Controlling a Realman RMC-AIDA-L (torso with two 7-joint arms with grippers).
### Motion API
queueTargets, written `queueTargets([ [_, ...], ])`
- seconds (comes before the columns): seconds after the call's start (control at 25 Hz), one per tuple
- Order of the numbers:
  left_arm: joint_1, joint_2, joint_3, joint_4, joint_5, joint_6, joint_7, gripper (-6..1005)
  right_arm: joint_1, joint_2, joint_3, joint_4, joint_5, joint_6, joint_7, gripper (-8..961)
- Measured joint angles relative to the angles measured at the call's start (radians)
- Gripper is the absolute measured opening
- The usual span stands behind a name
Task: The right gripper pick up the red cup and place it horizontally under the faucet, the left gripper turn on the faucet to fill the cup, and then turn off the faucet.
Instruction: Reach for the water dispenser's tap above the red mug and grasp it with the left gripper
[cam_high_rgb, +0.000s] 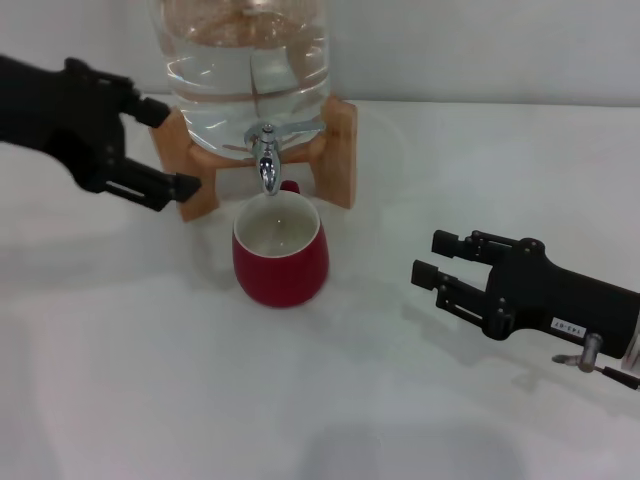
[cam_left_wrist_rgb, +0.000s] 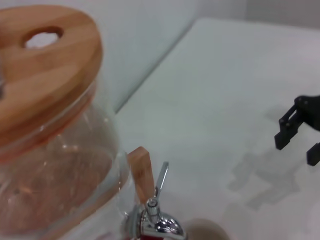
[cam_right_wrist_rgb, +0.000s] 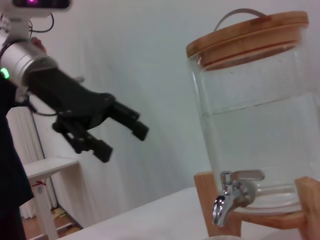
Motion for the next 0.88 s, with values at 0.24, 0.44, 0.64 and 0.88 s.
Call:
queueTargets([
  [0.24, -0.130, 0.001, 0.087, -0.009, 0.146, -0.002, -0.030, 887, 0.000, 0.008, -0.007, 0.000, -0.008, 0.001, 0.001, 467],
  [0.44, -0.222, -0.007, 0.120, -0.046, 0.196, 0.006, -0.039, 887, 0.003, 0.012, -0.007, 0.001, -0.020, 0.001, 0.006, 468],
  [0.64, -0.284, -0.015, 0.160, -0.111, 0.224, 0.026, -0.039, 887, 0.014, 0.015, 0.000, 0.006, -0.060, 0.001, 0.035, 468],
  [0.88, -0.312, -0.045, 0.252, -0.177, 0.297, 0.096, -0.036, 887, 0.024, 0.015, -0.002, 0.007, -0.066, 0.008, 0.034, 468],
])
